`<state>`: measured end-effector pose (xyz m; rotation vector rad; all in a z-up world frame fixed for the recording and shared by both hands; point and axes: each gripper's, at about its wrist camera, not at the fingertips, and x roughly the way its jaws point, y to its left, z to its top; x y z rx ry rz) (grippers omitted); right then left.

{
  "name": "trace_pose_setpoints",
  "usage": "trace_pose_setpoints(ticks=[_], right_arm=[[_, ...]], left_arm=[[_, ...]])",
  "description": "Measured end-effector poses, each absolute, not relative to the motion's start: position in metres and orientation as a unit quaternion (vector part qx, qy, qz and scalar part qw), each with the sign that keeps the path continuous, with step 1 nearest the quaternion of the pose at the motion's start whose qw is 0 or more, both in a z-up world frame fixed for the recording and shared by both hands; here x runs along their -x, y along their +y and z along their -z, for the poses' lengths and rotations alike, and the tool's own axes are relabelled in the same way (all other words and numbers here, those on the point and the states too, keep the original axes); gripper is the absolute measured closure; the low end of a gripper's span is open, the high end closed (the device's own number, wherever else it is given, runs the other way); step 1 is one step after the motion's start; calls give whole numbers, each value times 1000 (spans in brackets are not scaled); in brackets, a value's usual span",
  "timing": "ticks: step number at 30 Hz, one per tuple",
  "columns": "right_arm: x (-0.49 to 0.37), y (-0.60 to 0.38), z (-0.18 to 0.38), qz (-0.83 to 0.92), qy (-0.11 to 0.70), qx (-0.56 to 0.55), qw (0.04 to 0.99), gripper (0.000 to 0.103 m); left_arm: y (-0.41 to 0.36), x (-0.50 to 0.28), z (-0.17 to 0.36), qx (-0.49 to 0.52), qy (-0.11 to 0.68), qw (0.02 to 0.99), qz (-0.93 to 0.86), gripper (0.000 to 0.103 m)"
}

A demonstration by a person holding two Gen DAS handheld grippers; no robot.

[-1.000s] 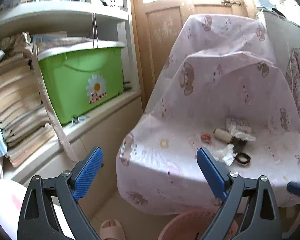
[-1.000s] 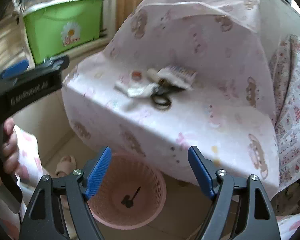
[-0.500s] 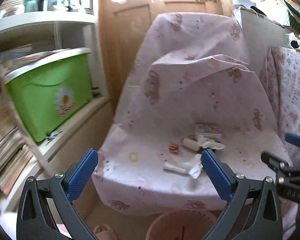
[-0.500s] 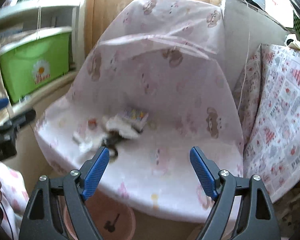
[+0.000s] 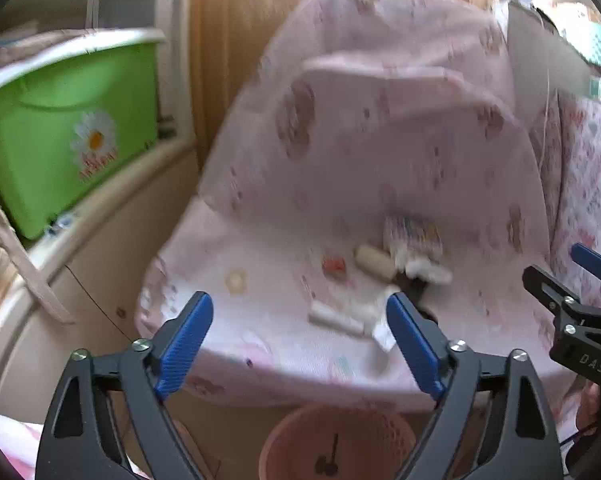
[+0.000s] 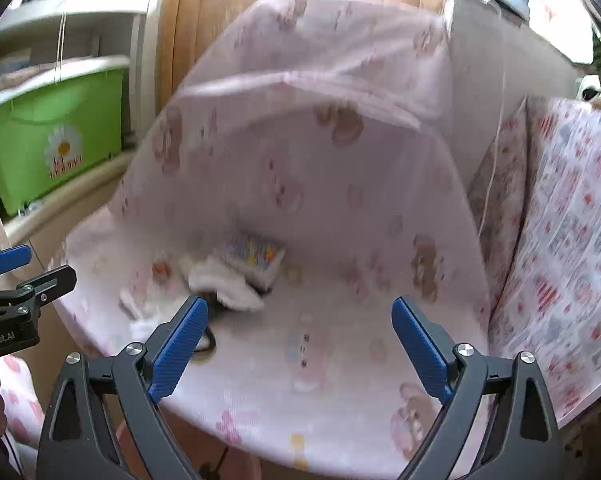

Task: Collect trash
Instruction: 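Raise both open tools back toward the items on the chair seat, then grasp the white cotton swab with the left tool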

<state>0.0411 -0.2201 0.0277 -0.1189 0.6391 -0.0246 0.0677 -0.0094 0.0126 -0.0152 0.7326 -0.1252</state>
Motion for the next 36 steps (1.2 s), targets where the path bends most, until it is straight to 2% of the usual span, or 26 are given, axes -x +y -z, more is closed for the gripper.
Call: trace_pose_setpoints(ticks=[3, 5, 6, 7, 8, 11, 13, 15, 16, 17, 19, 21, 24, 34, 36], right_arm=[[-41, -222, -18, 12, 323, 54, 945, 9], [-43, -224, -14, 14, 328, 56, 943, 8], [-44, -226, -12, 16, 330, 57, 942, 8], [-45, -227, -10, 19, 332, 57, 941, 8], [-47, -228, -7, 22, 337, 58, 939, 8], [-51, -231, -2, 29, 347, 54, 936, 8], [-53, -234, 0, 28, 355, 47, 933, 8], [-55, -235, 2, 27, 360, 41, 932, 8], [-55, -235, 3, 26, 361, 40, 931, 8], [-55, -234, 3, 26, 362, 41, 931, 8], [-55, -233, 3, 27, 362, 46, 931, 8], [-54, -231, 2, 27, 360, 52, 931, 9], [-53, -232, 0, 30, 355, 57, 932, 9], [-55, -242, 0, 34, 365, 36, 930, 8], [-54, -241, 1, 32, 365, 41, 930, 8]], left_arm=[[-8, -71, 1, 30, 385, 919, 84, 26], [-9, -73, 10, 43, 404, 909, 96, 36], [-12, -73, 15, 41, 413, 904, 102, 43], [-16, -72, 19, 35, 418, 901, 114, 64], [-22, -71, 23, 25, 423, 897, 128, 79], [-35, -68, 31, 15, 429, 891, 147, 85], [-42, -70, 32, 9, 426, 893, 147, 85], [-45, -78, 31, 2, 416, 899, 138, 75], [-45, -85, 32, 2, 416, 900, 132, 52], [-44, -91, 34, -2, 410, 903, 125, 38], [-46, -96, 36, -33, 387, 915, 110, 39], [-47, -103, 45, -63, 400, 909, 100, 39], [-42, -108, 57, -57, 424, 897, 106, 39], [-50, -119, 61, -63, 424, 895, 126, 38], [-51, -120, 61, -53, 423, 895, 130, 41]])
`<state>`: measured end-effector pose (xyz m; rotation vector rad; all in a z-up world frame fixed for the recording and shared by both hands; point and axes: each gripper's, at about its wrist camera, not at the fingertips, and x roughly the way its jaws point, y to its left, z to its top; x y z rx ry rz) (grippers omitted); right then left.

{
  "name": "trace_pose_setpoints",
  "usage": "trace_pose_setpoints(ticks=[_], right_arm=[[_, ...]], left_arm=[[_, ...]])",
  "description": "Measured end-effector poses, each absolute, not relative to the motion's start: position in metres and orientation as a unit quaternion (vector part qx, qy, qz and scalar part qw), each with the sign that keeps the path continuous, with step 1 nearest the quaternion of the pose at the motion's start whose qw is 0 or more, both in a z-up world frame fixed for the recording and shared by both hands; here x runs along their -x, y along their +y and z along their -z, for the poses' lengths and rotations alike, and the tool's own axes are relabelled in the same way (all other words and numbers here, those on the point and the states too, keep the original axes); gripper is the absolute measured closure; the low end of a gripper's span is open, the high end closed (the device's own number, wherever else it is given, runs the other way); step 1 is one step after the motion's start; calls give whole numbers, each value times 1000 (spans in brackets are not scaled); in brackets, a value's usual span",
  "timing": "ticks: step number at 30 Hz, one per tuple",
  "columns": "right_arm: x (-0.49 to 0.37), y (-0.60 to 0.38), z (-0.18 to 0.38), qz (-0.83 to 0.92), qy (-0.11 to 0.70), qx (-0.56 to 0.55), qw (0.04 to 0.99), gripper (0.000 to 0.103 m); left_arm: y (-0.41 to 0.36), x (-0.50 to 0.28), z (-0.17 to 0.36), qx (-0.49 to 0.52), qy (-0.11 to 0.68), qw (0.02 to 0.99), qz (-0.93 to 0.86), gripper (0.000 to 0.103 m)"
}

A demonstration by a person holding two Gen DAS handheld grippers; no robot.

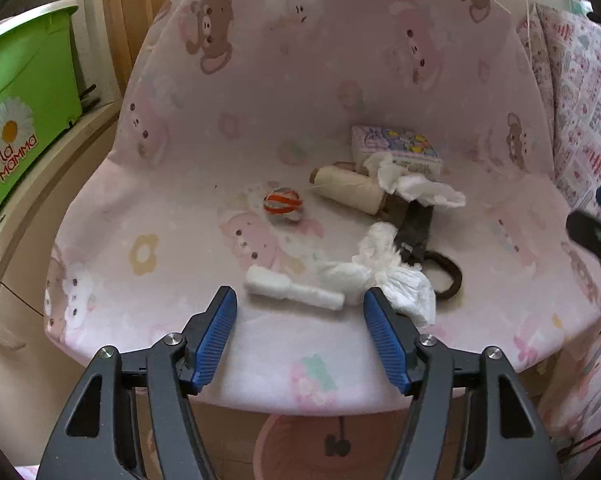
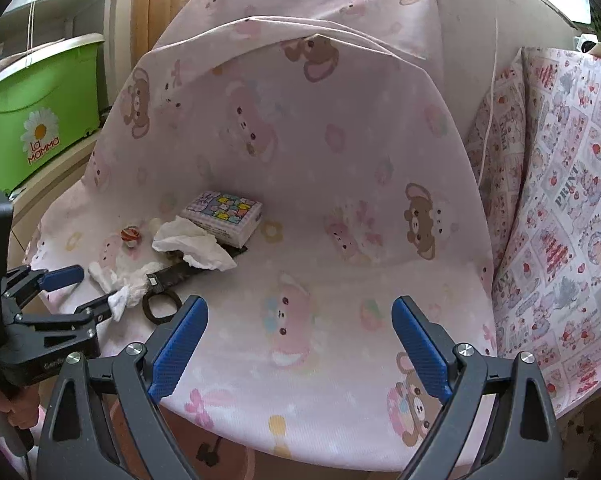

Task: Collect trash
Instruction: 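Grasp the white cotton swab with the left tool, then grasp the crumpled white tissue with the right tool while the left tool holds the swab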

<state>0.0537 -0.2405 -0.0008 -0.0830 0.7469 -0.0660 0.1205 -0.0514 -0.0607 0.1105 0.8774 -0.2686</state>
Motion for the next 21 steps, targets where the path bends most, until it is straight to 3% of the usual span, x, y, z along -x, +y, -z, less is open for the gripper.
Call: trace_pose_setpoints(ticks=[2, 15, 19, 21], right_arm=[[-53, -238, 0, 25, 364, 43, 930, 8], [-57, -210, 16, -65, 391, 22, 918, 9], [-68, -190, 29, -73, 404, 21, 912, 9], [-73, -180, 37, -84, 417, 20, 905, 13]], left_arm=[[-53, -123, 59, -59, 418, 897, 128, 54], [-22, -105, 25, -53, 394, 915, 75, 55], [-20, -112, 36, -57, 439, 893, 77, 54], [-20, -113, 46, -62, 456, 885, 78, 54]])
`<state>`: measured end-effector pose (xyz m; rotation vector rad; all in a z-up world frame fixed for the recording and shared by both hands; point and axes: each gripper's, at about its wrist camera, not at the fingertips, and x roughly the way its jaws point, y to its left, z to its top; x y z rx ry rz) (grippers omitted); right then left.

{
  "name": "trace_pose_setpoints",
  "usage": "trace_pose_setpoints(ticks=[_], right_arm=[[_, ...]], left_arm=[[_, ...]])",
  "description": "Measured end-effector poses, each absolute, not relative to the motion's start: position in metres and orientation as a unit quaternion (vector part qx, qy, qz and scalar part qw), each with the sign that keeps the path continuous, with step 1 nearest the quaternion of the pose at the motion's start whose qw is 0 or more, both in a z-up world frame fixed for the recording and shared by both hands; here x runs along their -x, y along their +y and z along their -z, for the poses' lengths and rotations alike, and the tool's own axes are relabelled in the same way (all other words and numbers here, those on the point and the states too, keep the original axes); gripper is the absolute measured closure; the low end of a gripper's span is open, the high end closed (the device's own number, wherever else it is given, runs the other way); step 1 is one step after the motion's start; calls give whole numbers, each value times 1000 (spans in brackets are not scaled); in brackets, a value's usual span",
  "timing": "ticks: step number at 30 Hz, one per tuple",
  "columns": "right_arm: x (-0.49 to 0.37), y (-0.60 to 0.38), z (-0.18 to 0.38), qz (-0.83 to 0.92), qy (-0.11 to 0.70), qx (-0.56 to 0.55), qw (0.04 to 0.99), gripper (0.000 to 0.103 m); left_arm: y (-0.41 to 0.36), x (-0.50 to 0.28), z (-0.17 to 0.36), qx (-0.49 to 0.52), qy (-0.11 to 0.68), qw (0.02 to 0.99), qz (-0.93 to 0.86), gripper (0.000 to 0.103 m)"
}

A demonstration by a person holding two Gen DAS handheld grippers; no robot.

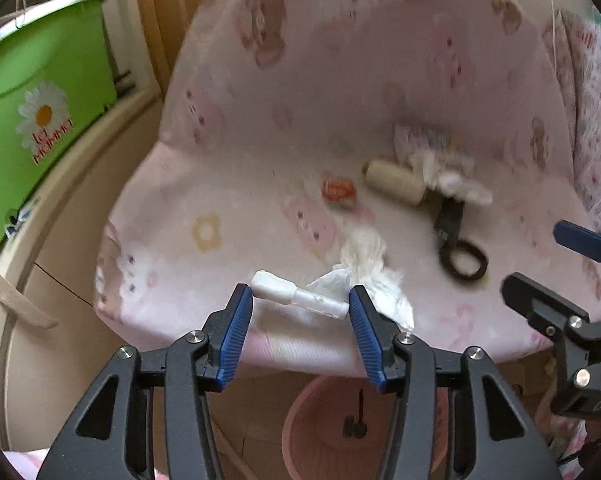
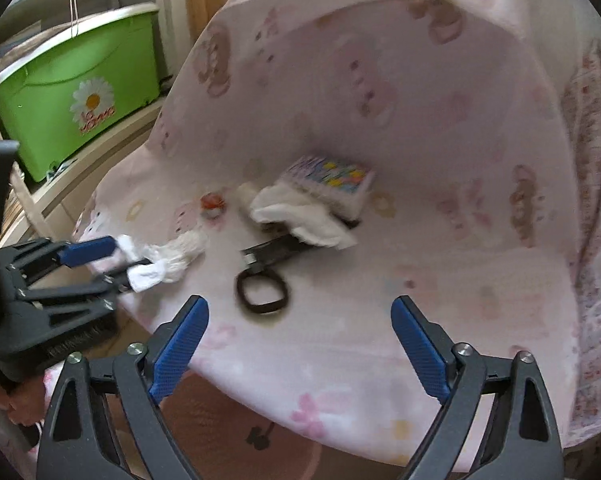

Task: Collect trash
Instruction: 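Grasp the crumpled white tissue with the right tool while the left tool holds the swab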

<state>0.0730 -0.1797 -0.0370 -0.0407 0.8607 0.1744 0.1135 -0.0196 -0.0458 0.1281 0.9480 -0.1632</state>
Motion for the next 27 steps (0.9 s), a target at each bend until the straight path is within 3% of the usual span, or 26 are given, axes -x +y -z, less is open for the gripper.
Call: trace_pose_setpoints(ticks=[5, 7, 12, 18, 20, 24, 26, 27], right_arm=[[-80, -167, 44, -105, 427, 17, 898, 44], [-83, -169, 43, -127, 428, -15, 895, 64], [-94, -177, 42, -221, 435, -141, 862, 66], [-109, -167, 61, -252, 469, -217, 818, 68], [-116, -167, 72, -254, 485, -245, 800, 82], [-123, -165, 88, -268, 503, -296, 766, 85], [-124, -164, 92, -276, 505, -315, 755, 99], [-123, -166, 93, -278, 502, -324, 752, 99]], left_arm=[[-13, -114, 44, -19, 464, 877, 123, 54], [-11, -111, 38, -17, 456, 881, 126, 54], [-8, -106, 31, -14, 445, 886, 126, 54], [-17, -107, 34, -44, 448, 882, 139, 54], [-20, -105, 38, -48, 452, 880, 139, 54], [-21, -103, 40, -51, 454, 879, 136, 54], [-20, -104, 39, -46, 455, 878, 139, 54], [-19, -104, 39, -41, 457, 877, 141, 54]])
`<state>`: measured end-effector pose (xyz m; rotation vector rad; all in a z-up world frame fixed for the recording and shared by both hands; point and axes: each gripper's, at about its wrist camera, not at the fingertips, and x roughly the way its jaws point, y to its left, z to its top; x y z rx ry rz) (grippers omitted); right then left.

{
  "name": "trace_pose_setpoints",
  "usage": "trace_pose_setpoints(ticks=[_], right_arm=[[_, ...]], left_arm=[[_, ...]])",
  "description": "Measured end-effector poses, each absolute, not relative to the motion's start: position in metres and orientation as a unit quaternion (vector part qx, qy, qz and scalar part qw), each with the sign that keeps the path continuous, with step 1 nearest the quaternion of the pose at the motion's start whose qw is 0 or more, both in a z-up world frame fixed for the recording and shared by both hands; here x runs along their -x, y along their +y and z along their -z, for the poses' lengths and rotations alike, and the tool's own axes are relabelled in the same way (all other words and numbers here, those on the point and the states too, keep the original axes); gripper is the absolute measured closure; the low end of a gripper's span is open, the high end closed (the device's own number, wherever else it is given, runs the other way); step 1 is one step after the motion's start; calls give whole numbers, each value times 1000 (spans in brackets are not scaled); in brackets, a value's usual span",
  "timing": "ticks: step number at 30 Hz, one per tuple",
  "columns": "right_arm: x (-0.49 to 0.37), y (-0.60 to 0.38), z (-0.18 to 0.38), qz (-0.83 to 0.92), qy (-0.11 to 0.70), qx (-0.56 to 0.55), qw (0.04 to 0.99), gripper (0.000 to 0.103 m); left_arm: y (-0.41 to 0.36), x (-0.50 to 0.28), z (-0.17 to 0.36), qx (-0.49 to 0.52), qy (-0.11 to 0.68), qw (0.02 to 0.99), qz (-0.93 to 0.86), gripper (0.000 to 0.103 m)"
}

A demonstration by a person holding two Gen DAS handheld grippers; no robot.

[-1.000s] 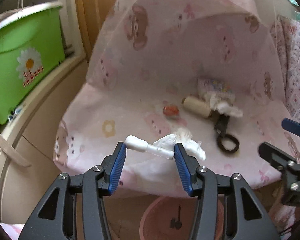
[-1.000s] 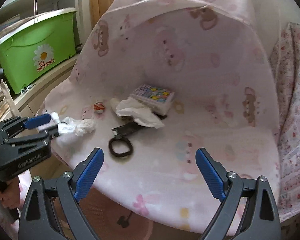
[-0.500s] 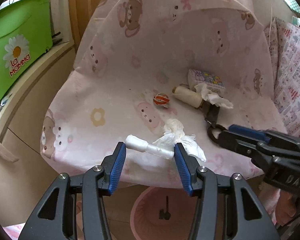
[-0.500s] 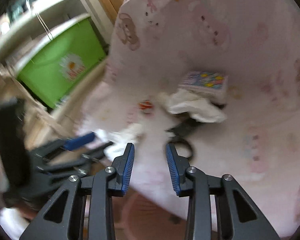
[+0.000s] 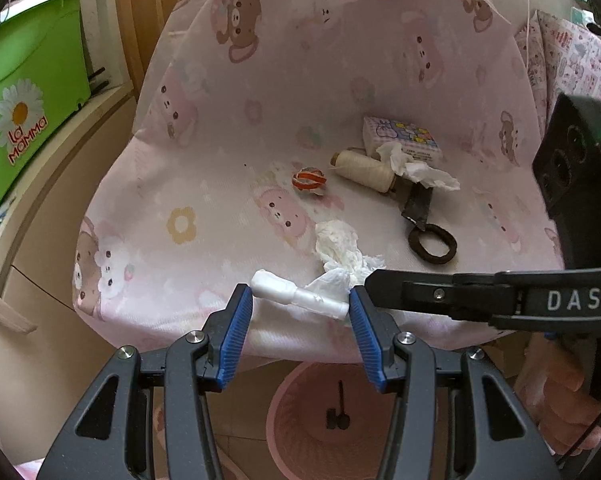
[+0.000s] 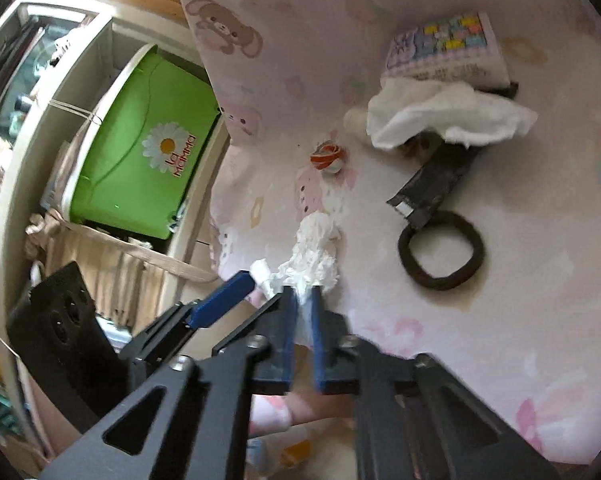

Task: Collect trash
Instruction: 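Grasp the crumpled white tissue with the right tool while the left tool holds the swab, then carry both items over the pink wastebasket and open both tools to drop them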

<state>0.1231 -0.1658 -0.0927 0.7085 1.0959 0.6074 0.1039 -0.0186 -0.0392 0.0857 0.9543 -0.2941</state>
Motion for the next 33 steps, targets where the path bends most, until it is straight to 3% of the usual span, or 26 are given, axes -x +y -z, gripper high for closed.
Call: trace_pose_setpoints(ticks=[11, 18, 23, 25, 28, 29, 33], right_arm=[[-110, -194, 61, -210, 452, -276, 822, 101], [-90, -216, 25, -170, 403, -201, 877, 101], [-76, -227, 9, -170, 384, -181, 889, 101], [-72, -229, 6, -166, 381, -170, 894, 101], [-65, -228, 1, -172, 375, -162, 896, 101], [-62, -228, -2, -175, 372, -156, 898, 101], [-56, -223, -3, -170, 368, -126, 905, 101]], left_arm=[[-4, -106, 28, -8, 448, 882, 144, 54], [15, -103, 17, 84, 461, 860, 202, 62], [11, -103, 17, 47, 452, 871, 184, 66], [6, -105, 23, 45, 466, 863, 189, 59], [-6, -99, 26, 1, 456, 871, 182, 33], [-12, -98, 26, -26, 444, 878, 175, 29], [-23, -107, 42, -61, 451, 874, 170, 30]])
